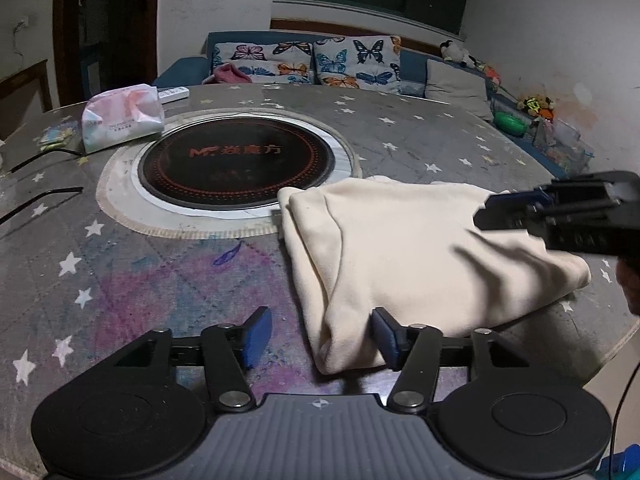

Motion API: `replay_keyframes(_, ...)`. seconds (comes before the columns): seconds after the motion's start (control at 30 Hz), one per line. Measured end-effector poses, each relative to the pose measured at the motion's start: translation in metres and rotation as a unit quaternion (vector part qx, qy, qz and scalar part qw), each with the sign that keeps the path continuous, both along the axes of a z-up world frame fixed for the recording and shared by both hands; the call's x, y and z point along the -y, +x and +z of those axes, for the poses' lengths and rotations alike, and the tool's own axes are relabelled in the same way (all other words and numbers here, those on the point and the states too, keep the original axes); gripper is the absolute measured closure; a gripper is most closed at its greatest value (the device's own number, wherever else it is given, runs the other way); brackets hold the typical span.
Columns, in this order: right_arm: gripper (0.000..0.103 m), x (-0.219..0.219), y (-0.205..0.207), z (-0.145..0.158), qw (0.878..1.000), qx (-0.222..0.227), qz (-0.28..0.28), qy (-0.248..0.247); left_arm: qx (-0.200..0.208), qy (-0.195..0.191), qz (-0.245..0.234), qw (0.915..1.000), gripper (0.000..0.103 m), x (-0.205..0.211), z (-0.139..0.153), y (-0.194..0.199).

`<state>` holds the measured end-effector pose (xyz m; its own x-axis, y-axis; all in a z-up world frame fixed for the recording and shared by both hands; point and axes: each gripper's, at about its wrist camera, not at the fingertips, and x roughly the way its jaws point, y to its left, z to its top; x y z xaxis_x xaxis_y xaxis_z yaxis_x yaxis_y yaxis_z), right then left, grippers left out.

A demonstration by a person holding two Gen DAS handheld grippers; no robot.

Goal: Fold clothes

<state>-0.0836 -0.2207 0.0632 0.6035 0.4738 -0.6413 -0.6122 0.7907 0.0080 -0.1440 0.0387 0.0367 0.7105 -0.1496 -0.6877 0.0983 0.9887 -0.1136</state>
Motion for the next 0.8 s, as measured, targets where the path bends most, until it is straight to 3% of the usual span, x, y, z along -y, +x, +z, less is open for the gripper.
replay_keyframes(0.4, 0.064, -0.017, -0.045, -0.007, 0.999, 0.015, 0.031, -0.014, 0.032, 0.026, 0.054, 0.9977, 0.004, -0.010, 0.015, -0.016)
replay_keyframes(0.8, 0.058, -0.043, -0.073, -0.007, 0.995, 0.040, 0.080, -0.036, 0.043, 0.017, 0.092, 0.9946, 0.000, -0.022, 0.029, -0.017)
